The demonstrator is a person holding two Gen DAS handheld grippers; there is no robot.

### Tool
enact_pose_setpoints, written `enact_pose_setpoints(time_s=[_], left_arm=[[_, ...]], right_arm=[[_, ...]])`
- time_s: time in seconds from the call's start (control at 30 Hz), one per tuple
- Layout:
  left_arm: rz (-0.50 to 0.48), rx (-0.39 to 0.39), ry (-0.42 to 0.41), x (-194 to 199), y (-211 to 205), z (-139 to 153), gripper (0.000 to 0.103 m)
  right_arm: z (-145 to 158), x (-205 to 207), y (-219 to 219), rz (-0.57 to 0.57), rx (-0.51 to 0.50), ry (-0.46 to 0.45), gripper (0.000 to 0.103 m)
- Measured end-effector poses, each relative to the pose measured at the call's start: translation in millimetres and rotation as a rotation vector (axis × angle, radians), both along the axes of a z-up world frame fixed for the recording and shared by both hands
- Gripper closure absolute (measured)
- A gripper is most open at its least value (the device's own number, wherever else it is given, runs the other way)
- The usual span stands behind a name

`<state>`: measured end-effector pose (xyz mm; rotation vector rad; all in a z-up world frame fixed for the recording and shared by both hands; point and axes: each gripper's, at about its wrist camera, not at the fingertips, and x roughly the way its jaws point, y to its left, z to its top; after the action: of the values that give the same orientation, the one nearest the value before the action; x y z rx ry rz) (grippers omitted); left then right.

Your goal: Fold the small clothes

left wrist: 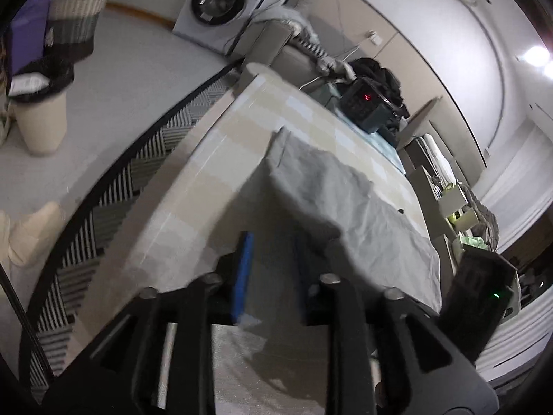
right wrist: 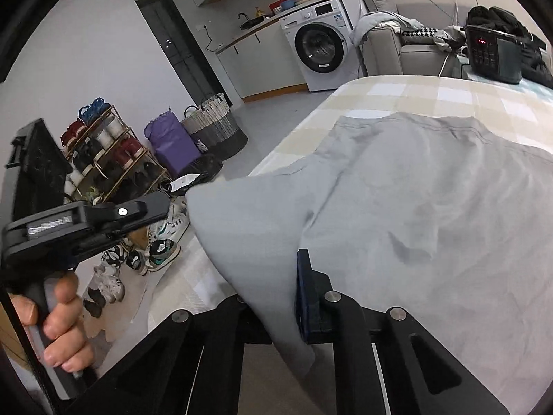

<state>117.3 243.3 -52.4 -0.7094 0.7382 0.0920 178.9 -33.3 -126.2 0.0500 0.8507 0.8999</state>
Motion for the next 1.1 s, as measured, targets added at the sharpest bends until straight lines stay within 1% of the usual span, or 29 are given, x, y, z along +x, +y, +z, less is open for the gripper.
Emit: enact_pose_setpoints(time_s=[0.03,0.07,0.1,0.13,0.17,0.2,0.27,0.3,0.37,0.43,0.53,0.57,0.63,0.67,0.7,0.73,0.77,0.83,0.87,0.9,0.93,1.0,1.1], left_arm=[[0.005,-0.052,0.010,0,4,-8,0.069],[0.001,-0.105,0.003,0,7,-14,0.061],[-0.014,-0.163,-0.018,0,9,-19,0.052],[-0.036,-0.210,-0.041,0,10,-22,0.048],[-0.052,-0.244,-0.060,1,10,-24,0.041],[-0.065,-0.272,-0.082,2,11,-25,0.031],[-0.097,-0.324,-0.120,7,11,-29,0.019],[-0.100,-0.347,-0.124,11,11,-33,0.019],[-0.110,-0.428,-0.105,25,12,-46,0.019],[-0.129,-0.522,-0.076,42,11,-62,0.019],[-0.163,-0.611,-0.025,73,7,-85,0.019],[-0.165,-0.636,-0.004,84,6,-91,0.023],[-0.198,-0.683,0.004,105,6,-95,0.023],[-0.201,-0.690,0.013,114,6,-97,0.024],[-0.194,-0.685,0.025,122,7,-98,0.030],[-0.189,-0.661,0.047,133,7,-99,0.034],[-0.185,-0.647,0.063,140,8,-101,0.043],[-0.187,-0.613,0.094,155,6,-103,0.052],[-0.179,-0.580,0.103,160,6,-103,0.064],[-0.171,-0.543,0.107,163,6,-100,0.085],[-0.160,-0.498,0.107,166,5,-95,0.092],[-0.152,-0.437,0.076,168,5,-83,0.098],[-0.157,-0.339,0.007,168,-3,-52,0.101]], right_arm=[[2,-2,2,-0.001,-0.004,-0.011,0.093],[3,-4,3,-0.002,-0.009,-0.019,0.093],[5,-5,3,-0.004,-0.011,-0.024,0.093],[5,-4,3,-0.007,-0.010,-0.024,0.093],[5,-4,2,-0.007,-0.010,-0.022,0.093],[6,-4,2,-0.007,-0.009,-0.020,0.093],[7,-3,1,-0.008,-0.009,-0.021,0.093],[7,-2,1,-0.006,-0.009,-0.022,0.093],[7,-3,3,-0.004,-0.017,-0.032,0.093],[6,-5,4,0.000,-0.023,-0.040,0.093],[4,-5,5,0.007,-0.034,-0.051,0.093],[3,-5,5,0.010,-0.036,-0.053,0.093],[3,-6,5,0.012,-0.041,-0.063,0.093],[3,-6,5,0.013,-0.040,-0.065,0.093],[3,-5,5,0.014,-0.039,-0.063,0.093],[3,-5,5,0.015,-0.037,-0.064,0.093],[3,-6,4,0.017,-0.036,-0.066,0.093],[3,-6,3,0.019,-0.031,-0.064,0.093],[3,-6,3,0.020,-0.027,-0.062,0.093],[3,-5,2,0.020,-0.025,-0.060,0.093],[3,-5,1,0.021,-0.022,-0.057,0.093],[2,-3,0,0.017,-0.013,-0.047,0.093],[2,-1,-4,0.007,0.009,-0.033,0.093]])
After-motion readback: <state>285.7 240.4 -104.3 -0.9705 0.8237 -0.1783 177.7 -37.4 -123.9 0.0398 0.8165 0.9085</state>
